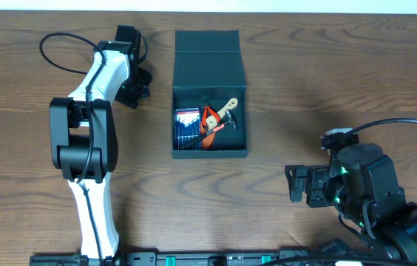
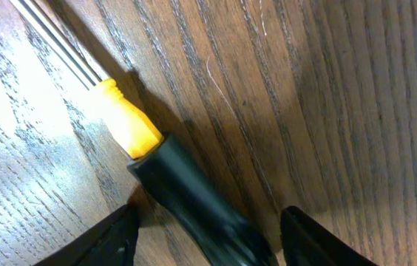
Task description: Pack container
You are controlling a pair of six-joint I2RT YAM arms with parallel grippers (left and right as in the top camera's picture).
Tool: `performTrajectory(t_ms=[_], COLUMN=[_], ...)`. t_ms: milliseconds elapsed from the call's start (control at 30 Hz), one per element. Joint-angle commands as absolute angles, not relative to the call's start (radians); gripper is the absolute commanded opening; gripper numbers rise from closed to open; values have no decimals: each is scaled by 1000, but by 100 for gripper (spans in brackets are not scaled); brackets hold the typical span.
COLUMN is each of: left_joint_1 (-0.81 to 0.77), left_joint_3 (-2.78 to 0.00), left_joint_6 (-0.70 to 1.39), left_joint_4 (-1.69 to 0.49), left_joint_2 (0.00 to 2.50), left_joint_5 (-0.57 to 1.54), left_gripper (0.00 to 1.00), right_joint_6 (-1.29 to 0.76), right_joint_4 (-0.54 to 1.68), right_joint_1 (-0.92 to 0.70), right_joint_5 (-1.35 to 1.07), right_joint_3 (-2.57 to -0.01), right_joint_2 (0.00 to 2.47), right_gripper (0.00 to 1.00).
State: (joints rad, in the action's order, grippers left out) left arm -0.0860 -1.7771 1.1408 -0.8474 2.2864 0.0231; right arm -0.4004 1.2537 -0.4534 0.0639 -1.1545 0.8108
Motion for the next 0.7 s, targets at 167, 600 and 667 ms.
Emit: performTrajectory(t_ms=[167,600,667], left_joint_1=[-84,-84,-84], left_joint_3=[-1756,-1756,-1756], left_joint_6=[1122,1123,1123], left_joint_4=[-852,-853,-856], left_joint_2=[2318,2318,2318], left_joint_5=[18,18,18], left_gripper=[49,30,26], right_joint_6=[-388,-388,-388], right_joint_4=[1254,1254,1254], right_joint_1=[-446,-446,-446], right_joint_5=[67,67,67], right_joint_3=[-1152,-1152,-1152], right_joint_2=[810,810,810], right_gripper=[99,99,99])
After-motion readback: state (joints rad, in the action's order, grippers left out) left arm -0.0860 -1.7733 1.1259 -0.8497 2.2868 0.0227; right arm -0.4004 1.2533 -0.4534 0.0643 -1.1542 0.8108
